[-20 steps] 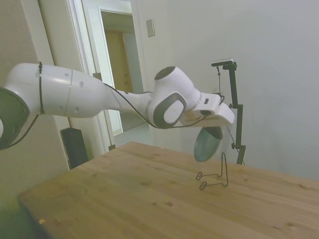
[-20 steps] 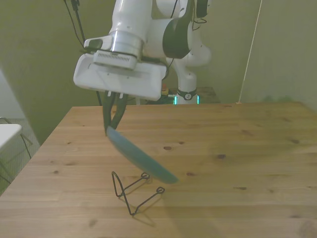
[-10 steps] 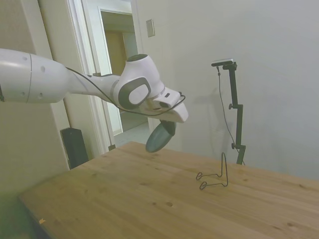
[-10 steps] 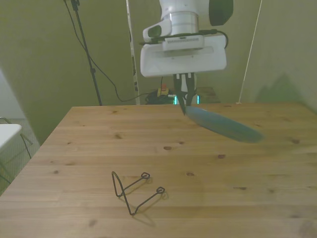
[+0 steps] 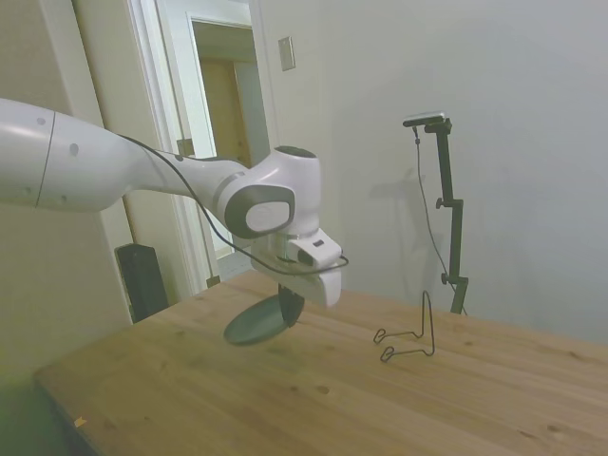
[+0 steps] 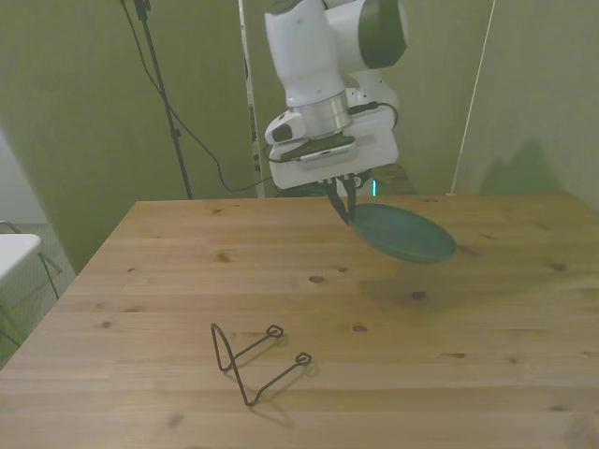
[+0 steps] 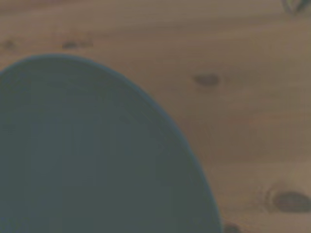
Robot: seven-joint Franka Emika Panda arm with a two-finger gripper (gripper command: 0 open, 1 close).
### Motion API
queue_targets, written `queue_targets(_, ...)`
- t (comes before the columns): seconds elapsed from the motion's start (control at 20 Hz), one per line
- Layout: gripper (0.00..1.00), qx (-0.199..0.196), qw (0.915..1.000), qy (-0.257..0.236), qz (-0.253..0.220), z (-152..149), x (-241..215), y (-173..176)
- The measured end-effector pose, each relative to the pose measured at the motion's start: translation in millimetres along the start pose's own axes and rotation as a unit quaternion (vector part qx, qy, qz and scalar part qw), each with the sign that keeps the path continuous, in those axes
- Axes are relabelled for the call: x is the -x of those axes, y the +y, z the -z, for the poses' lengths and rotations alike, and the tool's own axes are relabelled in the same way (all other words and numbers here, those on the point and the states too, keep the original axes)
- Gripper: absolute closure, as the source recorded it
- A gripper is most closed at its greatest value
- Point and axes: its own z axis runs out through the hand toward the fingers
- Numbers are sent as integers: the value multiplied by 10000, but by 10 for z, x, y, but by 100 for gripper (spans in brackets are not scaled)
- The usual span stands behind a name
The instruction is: Unload the plate
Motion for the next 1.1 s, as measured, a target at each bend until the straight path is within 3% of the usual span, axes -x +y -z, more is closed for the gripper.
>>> queue_targets(0.35, 100, 216, 9992, -343, 35, -467, -207, 485)
queue_targets(0.65, 100, 208, 9984, -354, 379, -761, -217, 596)
queue_targets(1.1, 100, 310, 9978, -479, 350, -944, -271, 620)
